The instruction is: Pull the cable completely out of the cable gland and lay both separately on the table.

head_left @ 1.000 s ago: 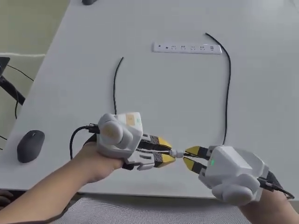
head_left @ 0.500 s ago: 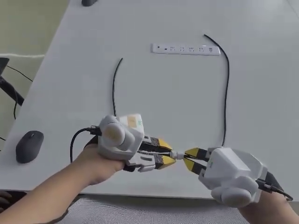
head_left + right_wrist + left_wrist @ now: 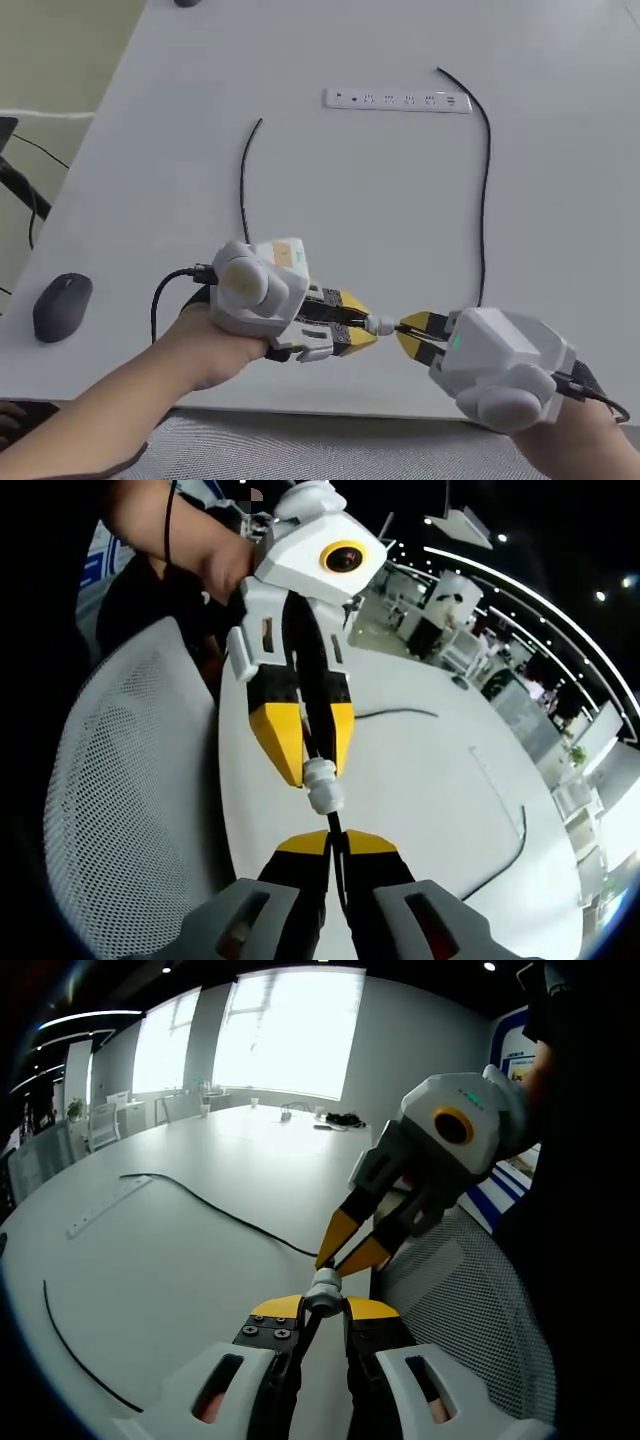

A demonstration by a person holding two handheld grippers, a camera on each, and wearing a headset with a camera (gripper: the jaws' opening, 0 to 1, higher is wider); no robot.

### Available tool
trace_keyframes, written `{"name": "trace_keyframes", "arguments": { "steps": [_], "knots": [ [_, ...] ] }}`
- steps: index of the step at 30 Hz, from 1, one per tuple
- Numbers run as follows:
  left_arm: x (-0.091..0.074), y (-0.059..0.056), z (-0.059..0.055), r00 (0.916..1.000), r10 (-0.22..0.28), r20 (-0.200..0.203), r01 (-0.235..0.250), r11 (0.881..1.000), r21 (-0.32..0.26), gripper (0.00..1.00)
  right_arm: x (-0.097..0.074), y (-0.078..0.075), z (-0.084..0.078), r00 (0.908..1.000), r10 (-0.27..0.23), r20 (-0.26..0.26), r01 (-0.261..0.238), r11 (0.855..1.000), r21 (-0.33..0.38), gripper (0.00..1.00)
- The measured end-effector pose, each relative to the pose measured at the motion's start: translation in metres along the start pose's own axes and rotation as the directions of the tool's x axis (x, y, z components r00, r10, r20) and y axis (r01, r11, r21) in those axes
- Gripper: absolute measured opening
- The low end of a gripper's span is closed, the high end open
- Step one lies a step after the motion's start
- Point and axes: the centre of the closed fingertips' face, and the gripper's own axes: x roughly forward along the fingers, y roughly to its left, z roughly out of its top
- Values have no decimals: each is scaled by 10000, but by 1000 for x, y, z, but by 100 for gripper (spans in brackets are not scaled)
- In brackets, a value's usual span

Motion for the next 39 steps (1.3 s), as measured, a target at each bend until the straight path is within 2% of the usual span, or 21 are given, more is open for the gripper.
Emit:
{"name": "trace_keyframes", "arguments": {
  "steps": [11,15,24,29,33,39],
  "knots": [
    [-1,1,0,9999,115,-19,-115,9999,0,15,1,-7,-12,9997,-136,-208,143,9992,372,0],
    [-1,4,1,9999,135,16,-135,9999,-9,15,1,-12,-18,9992,-219,-335,248,9957,890,0],
    [0,6,4,9998,157,131,-156,9999,-39,15,2,-20,-28,9977,-364,-564,438,9899,1347,0],
    [-1,7,4,9996,206,196,-204,9998,-69,15,2,-23,-37,9966,-476,-667,617,9718,2276,0],
    [-2,8,4,9995,243,204,-241,9997,-72,15,3,-25,-46,9945,-596,-866,835,9482,3065,0],
    [-4,9,6,9989,362,284,-362,9993,-24,15,2,-29,-63,9893,-826,-1201,1258,9001,4171,0]
  ]
}}
